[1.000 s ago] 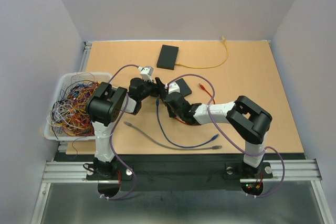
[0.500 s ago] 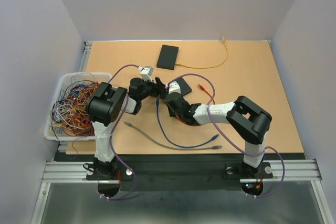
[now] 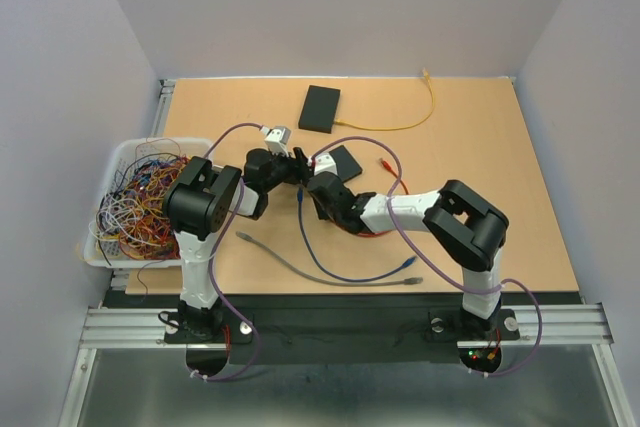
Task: Insert the plug into the switch port
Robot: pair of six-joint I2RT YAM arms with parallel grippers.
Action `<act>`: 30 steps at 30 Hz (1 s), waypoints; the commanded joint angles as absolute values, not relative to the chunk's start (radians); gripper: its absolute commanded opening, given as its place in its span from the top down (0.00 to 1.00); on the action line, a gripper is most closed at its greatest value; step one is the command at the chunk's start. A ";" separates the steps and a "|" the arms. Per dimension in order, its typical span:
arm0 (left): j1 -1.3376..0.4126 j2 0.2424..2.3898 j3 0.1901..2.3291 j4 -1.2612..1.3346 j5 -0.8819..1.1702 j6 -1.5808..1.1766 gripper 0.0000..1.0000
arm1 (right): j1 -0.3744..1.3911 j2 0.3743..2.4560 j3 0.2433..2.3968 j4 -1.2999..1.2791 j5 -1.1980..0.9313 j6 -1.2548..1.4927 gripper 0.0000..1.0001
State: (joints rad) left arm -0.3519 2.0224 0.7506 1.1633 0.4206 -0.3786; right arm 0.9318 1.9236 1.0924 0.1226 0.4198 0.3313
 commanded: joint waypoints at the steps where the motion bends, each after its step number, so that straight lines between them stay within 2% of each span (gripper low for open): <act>1: -0.379 1.971 0.721 1.207 0.523 -0.382 0.29 | 0.930 1.928 1.175 0.222 0.471 0.313 1.00; 17: -0.446 1.979 0.732 1.238 0.712 -0.290 0.30 | 0.899 1.957 1.330 0.141 0.388 0.172 1.00; 30: -0.466 2.020 0.718 1.203 0.735 -0.362 0.30 | 0.850 2.017 1.356 0.138 0.537 0.205 1.00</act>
State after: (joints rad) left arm -0.3698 2.0224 0.7357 1.2484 0.4904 -0.2447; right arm 0.8951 1.9865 1.2747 -0.1287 0.4141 0.1978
